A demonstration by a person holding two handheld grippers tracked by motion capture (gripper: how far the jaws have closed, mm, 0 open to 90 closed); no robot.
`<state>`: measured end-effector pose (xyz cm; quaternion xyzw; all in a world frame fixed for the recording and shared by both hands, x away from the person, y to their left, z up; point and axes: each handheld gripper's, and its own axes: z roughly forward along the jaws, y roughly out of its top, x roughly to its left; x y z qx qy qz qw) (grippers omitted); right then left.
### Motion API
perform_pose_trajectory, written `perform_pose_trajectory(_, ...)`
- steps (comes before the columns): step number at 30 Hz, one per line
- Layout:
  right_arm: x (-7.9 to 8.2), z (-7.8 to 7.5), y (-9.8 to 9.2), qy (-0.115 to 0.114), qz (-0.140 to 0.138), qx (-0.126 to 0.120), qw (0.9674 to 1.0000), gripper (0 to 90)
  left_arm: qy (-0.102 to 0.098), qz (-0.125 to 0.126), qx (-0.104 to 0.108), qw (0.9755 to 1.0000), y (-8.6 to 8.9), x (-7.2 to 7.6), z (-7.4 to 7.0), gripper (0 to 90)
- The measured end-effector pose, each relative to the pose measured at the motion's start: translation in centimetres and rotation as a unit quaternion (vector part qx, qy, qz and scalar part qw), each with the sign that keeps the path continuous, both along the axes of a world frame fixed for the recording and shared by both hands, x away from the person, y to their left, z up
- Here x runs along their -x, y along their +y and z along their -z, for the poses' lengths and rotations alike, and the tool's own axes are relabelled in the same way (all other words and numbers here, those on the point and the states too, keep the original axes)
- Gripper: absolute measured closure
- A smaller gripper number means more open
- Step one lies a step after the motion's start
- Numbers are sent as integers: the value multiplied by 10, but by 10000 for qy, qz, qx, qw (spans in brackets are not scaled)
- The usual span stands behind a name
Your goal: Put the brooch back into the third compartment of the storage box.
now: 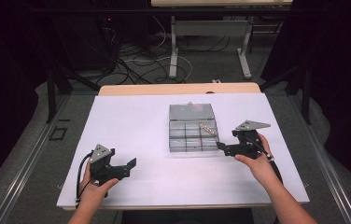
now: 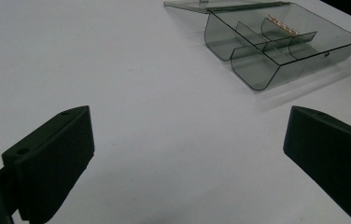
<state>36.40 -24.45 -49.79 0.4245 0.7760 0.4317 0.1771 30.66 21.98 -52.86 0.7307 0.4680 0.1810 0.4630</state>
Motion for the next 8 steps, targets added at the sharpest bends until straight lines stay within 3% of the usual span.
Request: perform_pose_trajectory(8, 15, 2, -17, 29, 142, -45, 9999, 132, -19, 2, 0, 10000, 0, -1, 0, 18)
